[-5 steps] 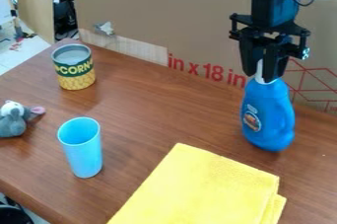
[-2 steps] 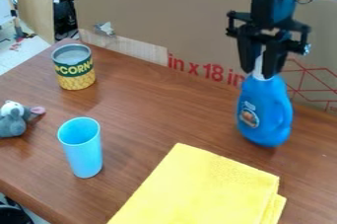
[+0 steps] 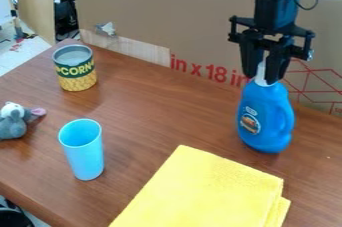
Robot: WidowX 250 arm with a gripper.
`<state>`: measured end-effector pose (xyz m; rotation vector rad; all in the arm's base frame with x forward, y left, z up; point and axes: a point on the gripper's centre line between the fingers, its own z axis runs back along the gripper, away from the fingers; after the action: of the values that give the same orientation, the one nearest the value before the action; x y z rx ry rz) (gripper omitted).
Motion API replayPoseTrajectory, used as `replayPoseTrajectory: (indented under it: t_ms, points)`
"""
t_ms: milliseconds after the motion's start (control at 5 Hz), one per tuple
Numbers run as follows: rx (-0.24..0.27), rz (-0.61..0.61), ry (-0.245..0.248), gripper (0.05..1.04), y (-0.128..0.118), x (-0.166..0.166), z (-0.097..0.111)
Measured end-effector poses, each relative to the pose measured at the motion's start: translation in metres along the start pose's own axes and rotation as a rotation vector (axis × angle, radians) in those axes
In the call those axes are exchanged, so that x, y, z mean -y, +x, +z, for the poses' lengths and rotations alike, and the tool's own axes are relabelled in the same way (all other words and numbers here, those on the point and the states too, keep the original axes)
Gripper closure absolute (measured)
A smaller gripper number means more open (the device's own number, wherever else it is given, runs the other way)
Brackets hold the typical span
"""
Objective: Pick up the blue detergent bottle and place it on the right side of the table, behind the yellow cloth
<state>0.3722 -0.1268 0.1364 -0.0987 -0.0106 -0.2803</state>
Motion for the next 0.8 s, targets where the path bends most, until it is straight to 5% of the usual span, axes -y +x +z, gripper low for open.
replayPoseTrajectory:
  t_ms: [200, 400, 600, 800]
  points:
    - [0.009, 0.007, -0.001, 0.599, 0.0, 0.0, -0.002]
    - [0.005, 0.014, -0.017, 0.266, -0.003, 0.001, -0.008]
    - [0.069, 0.057, -0.004, 0.073, -0.008, 0.002, 0.025]
    - [0.143, 0.067, 0.017, 0.077, -0.025, 0.001, 0.064]
